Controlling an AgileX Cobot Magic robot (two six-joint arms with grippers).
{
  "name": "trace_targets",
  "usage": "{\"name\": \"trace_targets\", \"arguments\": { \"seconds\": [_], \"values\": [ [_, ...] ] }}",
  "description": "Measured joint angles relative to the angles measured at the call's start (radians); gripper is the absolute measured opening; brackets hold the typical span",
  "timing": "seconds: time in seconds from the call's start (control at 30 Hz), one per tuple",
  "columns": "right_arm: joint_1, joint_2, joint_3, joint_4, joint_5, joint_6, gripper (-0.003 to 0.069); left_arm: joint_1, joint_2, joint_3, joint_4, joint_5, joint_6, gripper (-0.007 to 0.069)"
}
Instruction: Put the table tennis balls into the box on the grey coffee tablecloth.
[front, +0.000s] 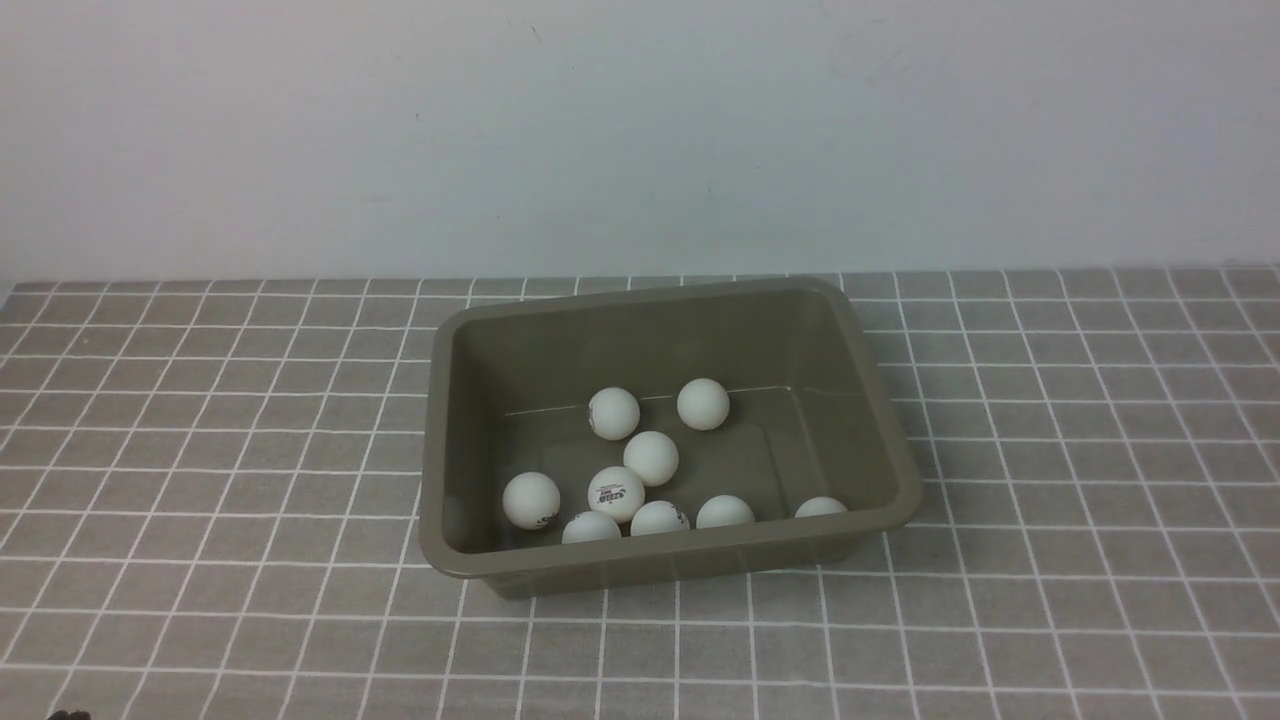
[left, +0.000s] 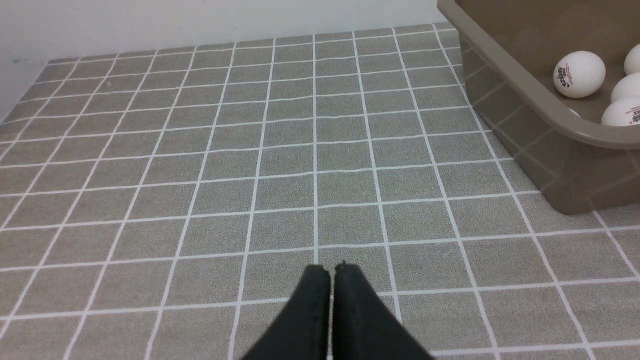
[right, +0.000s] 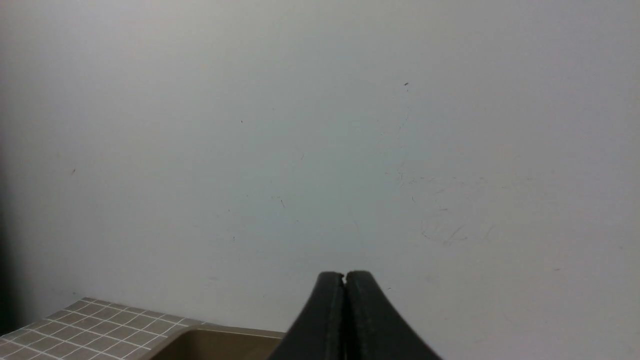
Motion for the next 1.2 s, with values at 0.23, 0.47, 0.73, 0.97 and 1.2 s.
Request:
{"name": "trace_targets", "arguments": {
  "seconds": [0.23,0.47,0.73,0.97,1.2],
  "values": [
    [0.000,0.000,0.000,0.000,0.000,0.000,-0.0013,0.000,0.000,0.000,0.000,0.001,0.003,-0.0005],
    [0.000,0.000,0.030,0.224,-0.009,-0.188,-0.0014,0.000,0.000,0.000,0.000,0.001,0.003,-0.0005],
    [-0.038,-0.050,0.069,0.263,0.068,-0.277,-0.0014,0.000,0.000,0.000,0.000,0.001,0.004,-0.0005],
    [-0.303,-0.112,0.224,0.213,0.158,-0.281,-0.0014,0.000,0.000,0.000,0.000,0.001,0.004,-0.0005],
    [-0.377,-0.126,0.335,0.206,0.213,-0.281,-0.0014,0.000,0.000,0.000,0.000,0.001,0.005,-0.0005]
  ]
}}
